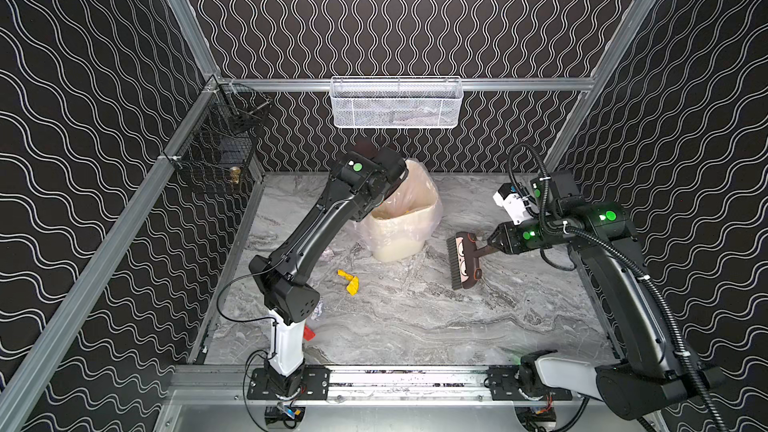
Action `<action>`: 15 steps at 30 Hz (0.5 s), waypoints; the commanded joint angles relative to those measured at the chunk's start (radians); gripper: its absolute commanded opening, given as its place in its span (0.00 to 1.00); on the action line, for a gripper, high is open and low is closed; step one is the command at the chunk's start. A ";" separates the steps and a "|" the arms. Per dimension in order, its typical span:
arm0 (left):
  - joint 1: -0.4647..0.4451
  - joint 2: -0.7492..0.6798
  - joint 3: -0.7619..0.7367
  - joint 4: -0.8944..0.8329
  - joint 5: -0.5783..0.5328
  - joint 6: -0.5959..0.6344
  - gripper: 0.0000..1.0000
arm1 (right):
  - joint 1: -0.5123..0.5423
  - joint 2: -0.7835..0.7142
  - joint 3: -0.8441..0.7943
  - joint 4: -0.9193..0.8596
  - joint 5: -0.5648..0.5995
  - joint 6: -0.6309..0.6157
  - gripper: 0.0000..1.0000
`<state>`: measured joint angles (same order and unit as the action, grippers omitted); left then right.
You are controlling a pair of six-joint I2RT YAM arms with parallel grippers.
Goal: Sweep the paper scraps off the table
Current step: 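Tip the dustpan over the bin with the left gripper to empty it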
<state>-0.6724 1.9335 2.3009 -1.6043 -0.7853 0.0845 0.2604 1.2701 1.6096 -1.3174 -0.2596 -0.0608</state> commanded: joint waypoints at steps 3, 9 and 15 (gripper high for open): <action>-0.061 0.008 -0.016 -0.075 -0.243 0.040 0.00 | 0.000 0.003 -0.007 0.015 -0.033 0.007 0.00; -0.133 0.019 -0.089 -0.075 -0.404 0.066 0.00 | -0.001 -0.008 -0.010 0.015 -0.028 0.012 0.00; -0.187 0.011 -0.143 -0.074 -0.530 0.082 0.00 | -0.001 -0.030 -0.024 0.014 -0.013 0.015 0.00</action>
<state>-0.8482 1.9537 2.1731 -1.6047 -1.2015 0.1600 0.2600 1.2499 1.5917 -1.3167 -0.2699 -0.0601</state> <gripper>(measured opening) 0.283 0.289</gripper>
